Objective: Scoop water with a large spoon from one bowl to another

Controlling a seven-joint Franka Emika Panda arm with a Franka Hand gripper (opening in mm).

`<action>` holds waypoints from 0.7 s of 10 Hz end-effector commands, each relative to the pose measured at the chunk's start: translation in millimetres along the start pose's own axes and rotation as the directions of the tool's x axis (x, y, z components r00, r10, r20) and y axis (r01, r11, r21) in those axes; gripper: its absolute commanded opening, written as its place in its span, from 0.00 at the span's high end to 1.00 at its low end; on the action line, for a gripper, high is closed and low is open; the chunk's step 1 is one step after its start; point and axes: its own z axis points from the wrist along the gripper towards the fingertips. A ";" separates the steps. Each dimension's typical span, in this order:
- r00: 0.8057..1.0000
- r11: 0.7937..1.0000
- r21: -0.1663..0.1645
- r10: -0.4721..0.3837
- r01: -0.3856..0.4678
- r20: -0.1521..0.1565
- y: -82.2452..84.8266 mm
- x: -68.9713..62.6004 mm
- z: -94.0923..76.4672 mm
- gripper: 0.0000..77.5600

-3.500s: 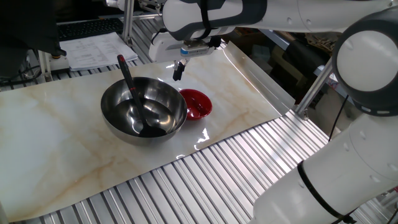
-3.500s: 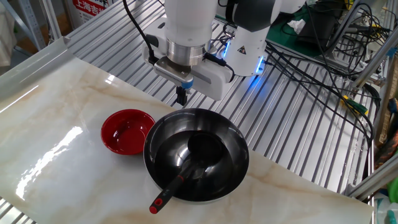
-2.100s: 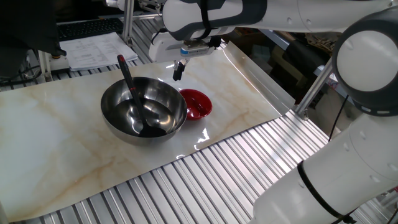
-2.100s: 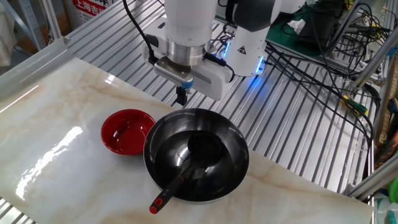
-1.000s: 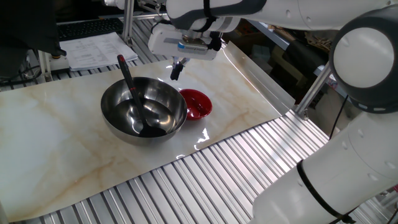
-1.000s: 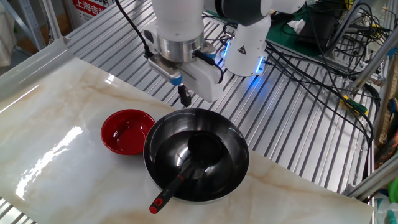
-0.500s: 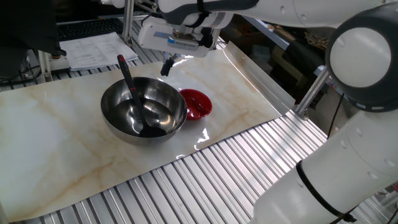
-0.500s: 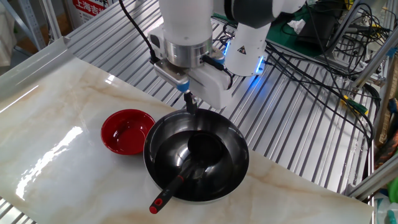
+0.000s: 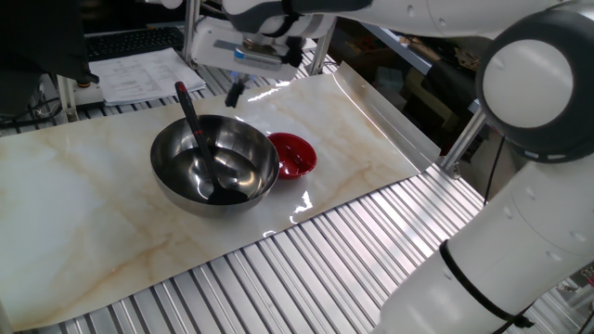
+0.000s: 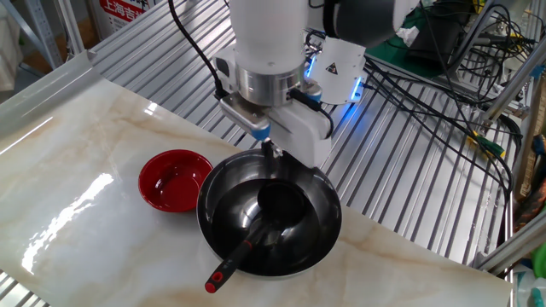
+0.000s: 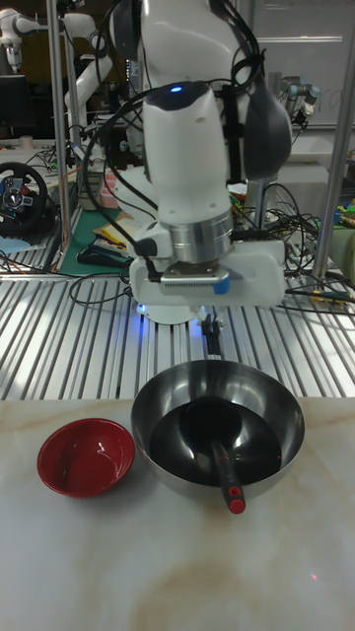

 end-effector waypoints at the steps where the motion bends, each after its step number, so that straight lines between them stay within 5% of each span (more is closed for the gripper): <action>1: 1.000 1.000 0.004 -0.008 0.008 0.015 9.0 -1.5 -4.0 1.00; 7: 0.998 0.999 -0.010 0.031 -0.031 0.053 9.0 -1.5 -4.0 1.00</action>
